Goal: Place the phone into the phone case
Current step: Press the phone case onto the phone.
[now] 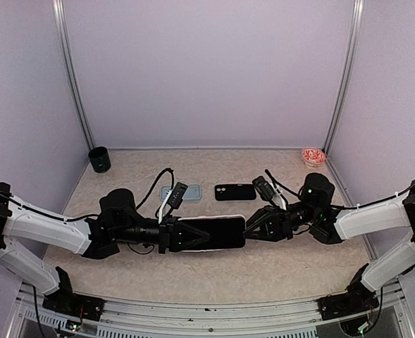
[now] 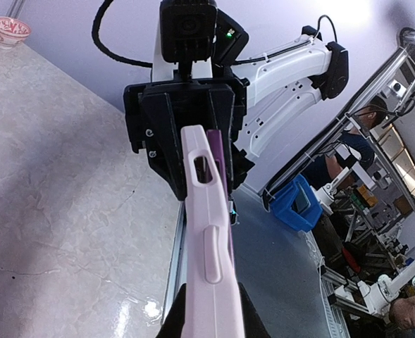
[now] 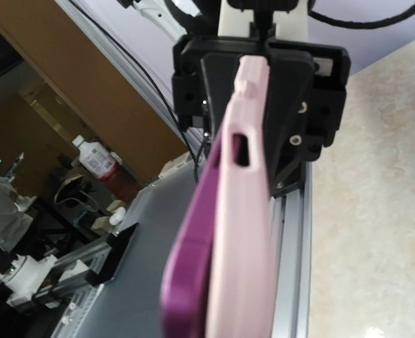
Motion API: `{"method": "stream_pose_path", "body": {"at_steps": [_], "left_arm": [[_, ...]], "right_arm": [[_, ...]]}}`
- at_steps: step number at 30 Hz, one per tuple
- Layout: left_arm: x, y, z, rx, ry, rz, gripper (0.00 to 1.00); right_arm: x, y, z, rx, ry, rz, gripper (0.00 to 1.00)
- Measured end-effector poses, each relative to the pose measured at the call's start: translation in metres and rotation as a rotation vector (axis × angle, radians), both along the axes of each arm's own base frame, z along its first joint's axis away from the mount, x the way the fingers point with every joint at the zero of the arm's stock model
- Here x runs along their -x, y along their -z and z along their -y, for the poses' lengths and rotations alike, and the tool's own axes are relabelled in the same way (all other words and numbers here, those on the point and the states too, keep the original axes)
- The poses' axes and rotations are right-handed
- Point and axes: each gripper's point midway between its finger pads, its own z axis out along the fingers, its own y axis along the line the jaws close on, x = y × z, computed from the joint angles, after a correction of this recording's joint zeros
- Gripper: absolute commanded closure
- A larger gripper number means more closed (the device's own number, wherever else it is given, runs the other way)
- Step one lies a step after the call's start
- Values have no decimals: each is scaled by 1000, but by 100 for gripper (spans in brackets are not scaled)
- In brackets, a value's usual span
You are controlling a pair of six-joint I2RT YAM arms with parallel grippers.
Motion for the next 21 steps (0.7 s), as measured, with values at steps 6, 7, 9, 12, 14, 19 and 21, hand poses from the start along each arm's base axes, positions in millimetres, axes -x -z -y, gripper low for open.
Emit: {"method": "stream_pose_path", "body": {"at_steps": [6, 7, 9, 12, 14, 19, 21], "left_arm": [[0, 0, 1, 4, 5, 2, 88], [0, 0, 1, 4, 5, 2, 87], [0, 1, 1, 4, 5, 1, 85], [-1, 2, 1, 2, 0, -2, 81], [-2, 2, 1, 2, -5, -1, 74], [-5, 2, 1, 1, -25, -2, 70], [-8, 2, 1, 0, -36, -2, 68]], "right_arm": [[1, -2, 0, -5, -9, 0, 87], [1, -1, 0, -5, -9, 0, 88], [2, -1, 1, -4, -11, 1, 91], [2, 1, 1, 2, -11, -1, 94], [1, 3, 0, 12, -7, -9, 97], [-4, 12, -2, 49, 22, -20, 100], [-7, 14, -3, 64, 42, -17, 100]]}}
